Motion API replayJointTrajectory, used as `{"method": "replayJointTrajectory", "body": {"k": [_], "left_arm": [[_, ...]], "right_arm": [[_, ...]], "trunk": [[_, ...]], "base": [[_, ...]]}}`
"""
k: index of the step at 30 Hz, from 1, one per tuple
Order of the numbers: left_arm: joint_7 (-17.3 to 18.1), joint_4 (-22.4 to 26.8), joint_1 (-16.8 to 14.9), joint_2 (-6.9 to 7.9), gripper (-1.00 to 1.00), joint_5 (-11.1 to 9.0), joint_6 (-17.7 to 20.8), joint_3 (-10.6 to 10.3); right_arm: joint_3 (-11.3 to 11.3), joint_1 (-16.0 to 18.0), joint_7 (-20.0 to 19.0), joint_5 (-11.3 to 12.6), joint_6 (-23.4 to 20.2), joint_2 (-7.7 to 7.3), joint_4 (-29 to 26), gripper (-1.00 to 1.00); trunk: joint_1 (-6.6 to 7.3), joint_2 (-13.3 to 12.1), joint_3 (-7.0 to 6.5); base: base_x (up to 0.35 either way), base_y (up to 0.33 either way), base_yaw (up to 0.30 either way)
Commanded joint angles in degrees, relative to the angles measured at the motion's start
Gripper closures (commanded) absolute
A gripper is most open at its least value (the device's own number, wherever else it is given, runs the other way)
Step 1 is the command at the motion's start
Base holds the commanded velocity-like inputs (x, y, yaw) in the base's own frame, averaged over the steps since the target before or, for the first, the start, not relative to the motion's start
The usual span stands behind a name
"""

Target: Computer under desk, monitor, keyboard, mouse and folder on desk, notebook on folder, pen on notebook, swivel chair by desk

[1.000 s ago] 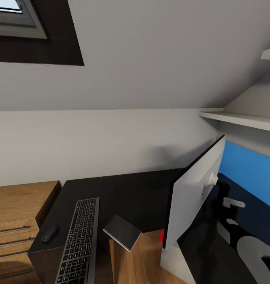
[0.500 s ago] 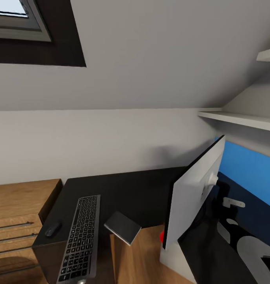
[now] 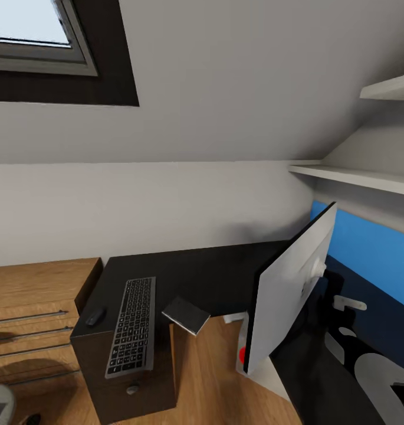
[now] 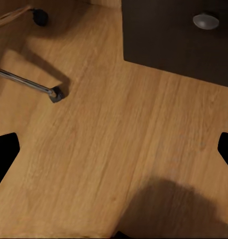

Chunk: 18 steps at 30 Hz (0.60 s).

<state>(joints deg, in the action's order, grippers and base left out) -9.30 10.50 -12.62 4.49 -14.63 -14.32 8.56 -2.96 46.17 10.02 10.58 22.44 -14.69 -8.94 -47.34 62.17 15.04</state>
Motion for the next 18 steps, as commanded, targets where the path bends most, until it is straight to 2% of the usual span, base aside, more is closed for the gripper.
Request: {"method": "replayJointTrajectory", "body": {"k": [1,18], "left_arm": [[0.0,0.0,0.0,-0.01,-1.0,-0.2,-0.2,0.1],[0.0,0.0,0.0,-0.01,-1.0,-0.2,-0.2,0.1]], "right_arm": [[-0.1,0.1,-0.2,0.3,0.3,0.01,0.1,1.0],[-0.2,0.1,-0.2,0.3,-1.0,0.17,0.2,1.0]], "trunk": [[0.03,0.1,0.07],[0.03,0.1,0.07]], "base": [[-0.334,0.0,0.0],[-0.334,0.0,0.0]]}}
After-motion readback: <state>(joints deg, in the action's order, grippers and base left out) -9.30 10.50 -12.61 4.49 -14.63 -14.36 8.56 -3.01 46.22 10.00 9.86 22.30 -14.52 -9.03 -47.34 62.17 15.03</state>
